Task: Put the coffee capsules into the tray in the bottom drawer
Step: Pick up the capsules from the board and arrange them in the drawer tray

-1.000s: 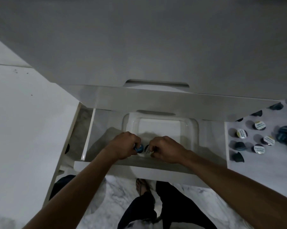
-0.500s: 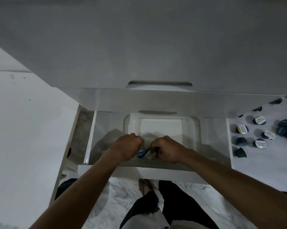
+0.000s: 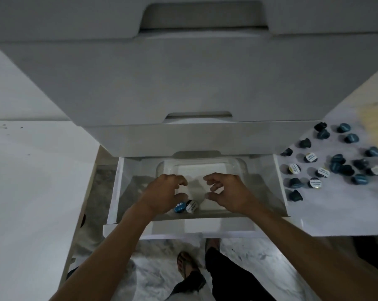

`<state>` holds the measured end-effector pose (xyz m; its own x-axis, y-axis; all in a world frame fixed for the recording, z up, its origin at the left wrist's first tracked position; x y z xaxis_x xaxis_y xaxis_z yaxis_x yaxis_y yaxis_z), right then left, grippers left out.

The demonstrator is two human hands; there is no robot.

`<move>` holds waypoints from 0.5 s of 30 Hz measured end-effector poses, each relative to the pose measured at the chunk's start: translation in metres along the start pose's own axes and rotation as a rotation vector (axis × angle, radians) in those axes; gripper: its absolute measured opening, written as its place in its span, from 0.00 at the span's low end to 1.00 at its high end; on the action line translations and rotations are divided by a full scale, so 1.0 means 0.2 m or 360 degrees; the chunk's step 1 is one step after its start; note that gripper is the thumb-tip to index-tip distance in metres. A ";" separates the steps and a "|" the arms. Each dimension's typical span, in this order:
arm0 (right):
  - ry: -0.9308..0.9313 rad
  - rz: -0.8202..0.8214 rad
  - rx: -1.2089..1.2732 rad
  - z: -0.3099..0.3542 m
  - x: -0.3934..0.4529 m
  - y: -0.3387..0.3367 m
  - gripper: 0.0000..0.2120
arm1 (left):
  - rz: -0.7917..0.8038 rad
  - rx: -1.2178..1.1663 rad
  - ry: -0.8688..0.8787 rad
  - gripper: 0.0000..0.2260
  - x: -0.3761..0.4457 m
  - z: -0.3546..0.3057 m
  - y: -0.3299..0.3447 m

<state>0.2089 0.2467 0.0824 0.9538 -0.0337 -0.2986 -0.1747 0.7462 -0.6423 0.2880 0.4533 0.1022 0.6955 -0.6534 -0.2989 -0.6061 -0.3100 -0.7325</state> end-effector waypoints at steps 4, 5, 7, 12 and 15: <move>0.0063 -0.0298 0.0267 0.02 -0.14 -0.11 0.25 | -0.0163 -0.0140 0.0092 0.16 0.01 -0.15 -0.01; 0.0073 -0.0348 0.0310 0.02 -0.17 -0.14 0.25 | -0.0190 -0.0167 0.0120 0.16 0.02 -0.19 0.00; 0.0098 -0.0443 0.0354 0.02 -0.24 -0.21 0.24 | -0.0246 -0.0217 0.0162 0.16 0.04 -0.29 0.01; 0.0084 -0.0678 0.0455 -0.08 -0.44 -0.44 0.24 | -0.0360 -0.0426 0.0228 0.17 0.11 -0.59 0.10; 0.0033 -0.0844 0.0486 -0.24 -0.56 -0.66 0.24 | -0.0419 -0.0526 0.0337 0.18 0.19 -0.86 0.19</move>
<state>0.1130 0.1205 0.1658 0.8860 -0.4635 -0.0093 0.4036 0.7810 -0.4767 0.2247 0.2972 0.1677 0.7687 -0.6390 0.0272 -0.5340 -0.6647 -0.5225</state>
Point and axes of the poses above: each hand's wrist, its own x-axis towards the middle knuckle, its own y-axis out of the palm, z = x × y, the point moved 2 cm from there along x, towards the middle knuckle, and after that the axes turned 8 degrees about -x, right-handed, at the moved point
